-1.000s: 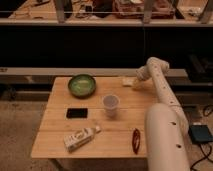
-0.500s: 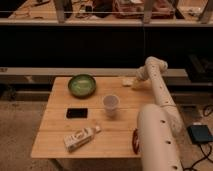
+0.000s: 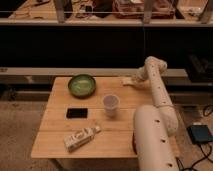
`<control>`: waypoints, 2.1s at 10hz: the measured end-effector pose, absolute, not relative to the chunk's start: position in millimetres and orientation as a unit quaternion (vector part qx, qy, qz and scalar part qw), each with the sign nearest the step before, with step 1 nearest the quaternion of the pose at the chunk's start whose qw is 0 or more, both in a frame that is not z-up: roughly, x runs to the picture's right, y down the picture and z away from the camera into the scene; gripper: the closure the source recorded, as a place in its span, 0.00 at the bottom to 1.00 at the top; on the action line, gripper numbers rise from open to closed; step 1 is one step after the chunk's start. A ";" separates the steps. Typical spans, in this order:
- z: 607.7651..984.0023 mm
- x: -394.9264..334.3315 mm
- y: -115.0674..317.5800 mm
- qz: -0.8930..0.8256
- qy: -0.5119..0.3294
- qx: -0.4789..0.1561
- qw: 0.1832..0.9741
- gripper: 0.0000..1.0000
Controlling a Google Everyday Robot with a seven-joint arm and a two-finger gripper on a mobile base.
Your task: Wipe the white sponge on the table
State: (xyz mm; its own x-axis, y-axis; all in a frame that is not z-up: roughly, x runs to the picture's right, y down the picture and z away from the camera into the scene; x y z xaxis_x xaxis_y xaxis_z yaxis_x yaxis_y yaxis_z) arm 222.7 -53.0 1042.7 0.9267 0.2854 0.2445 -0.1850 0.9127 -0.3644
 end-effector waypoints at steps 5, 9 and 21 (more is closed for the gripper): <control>1027.3 240.9 -49.0 0.112 -0.145 -0.184 0.966 0.70; 1004.7 272.9 -31.1 0.106 -0.148 -0.208 0.961 1.00; 993.3 290.0 31.3 0.093 -0.170 -0.259 0.946 1.00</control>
State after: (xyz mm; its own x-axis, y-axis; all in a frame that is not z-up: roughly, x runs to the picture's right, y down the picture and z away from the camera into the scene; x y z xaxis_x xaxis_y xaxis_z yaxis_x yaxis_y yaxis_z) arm 290.0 31.3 993.3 0.9250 0.2634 0.2740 -0.0870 0.8485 -0.5220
